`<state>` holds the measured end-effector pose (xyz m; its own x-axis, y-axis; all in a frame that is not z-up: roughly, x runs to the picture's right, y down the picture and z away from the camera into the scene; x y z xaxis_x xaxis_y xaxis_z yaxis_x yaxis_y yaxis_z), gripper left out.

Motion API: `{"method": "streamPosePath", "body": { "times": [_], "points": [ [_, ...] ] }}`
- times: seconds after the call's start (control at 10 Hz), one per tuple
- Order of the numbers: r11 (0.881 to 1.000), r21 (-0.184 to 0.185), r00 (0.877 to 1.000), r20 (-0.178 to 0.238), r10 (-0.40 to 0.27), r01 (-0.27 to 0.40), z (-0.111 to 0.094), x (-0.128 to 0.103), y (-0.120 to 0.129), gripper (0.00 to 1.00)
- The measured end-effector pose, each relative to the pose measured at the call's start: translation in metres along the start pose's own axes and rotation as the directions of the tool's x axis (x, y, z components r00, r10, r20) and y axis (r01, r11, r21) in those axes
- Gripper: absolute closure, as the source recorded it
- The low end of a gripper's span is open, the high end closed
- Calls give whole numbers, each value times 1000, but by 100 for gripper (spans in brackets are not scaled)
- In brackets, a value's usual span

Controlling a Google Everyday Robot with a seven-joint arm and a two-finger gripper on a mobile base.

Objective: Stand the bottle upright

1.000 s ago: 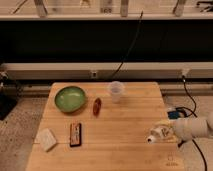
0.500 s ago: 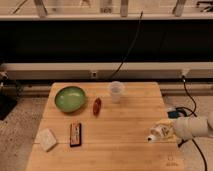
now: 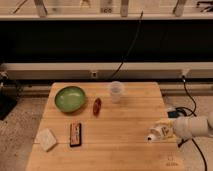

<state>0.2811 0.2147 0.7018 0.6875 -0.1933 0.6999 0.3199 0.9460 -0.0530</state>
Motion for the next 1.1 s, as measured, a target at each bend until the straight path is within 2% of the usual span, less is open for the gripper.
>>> {"method": "streamPosePath", "body": {
  "times": [0.1,0.3,0.5,0.8,1.1],
  "points": [
    [1000,4,1000,-1,0,0,1,0,1,71],
    [1000,14,1000,12,8,-8,-4,0,-3,89],
    [999,43,999,37,25,-27,-15,1,-8,100],
    [996,82,997,76,31,-37,-31,1,-20,100],
    [995,98,995,100,28,-37,-38,1,-27,100]
  ]
}}
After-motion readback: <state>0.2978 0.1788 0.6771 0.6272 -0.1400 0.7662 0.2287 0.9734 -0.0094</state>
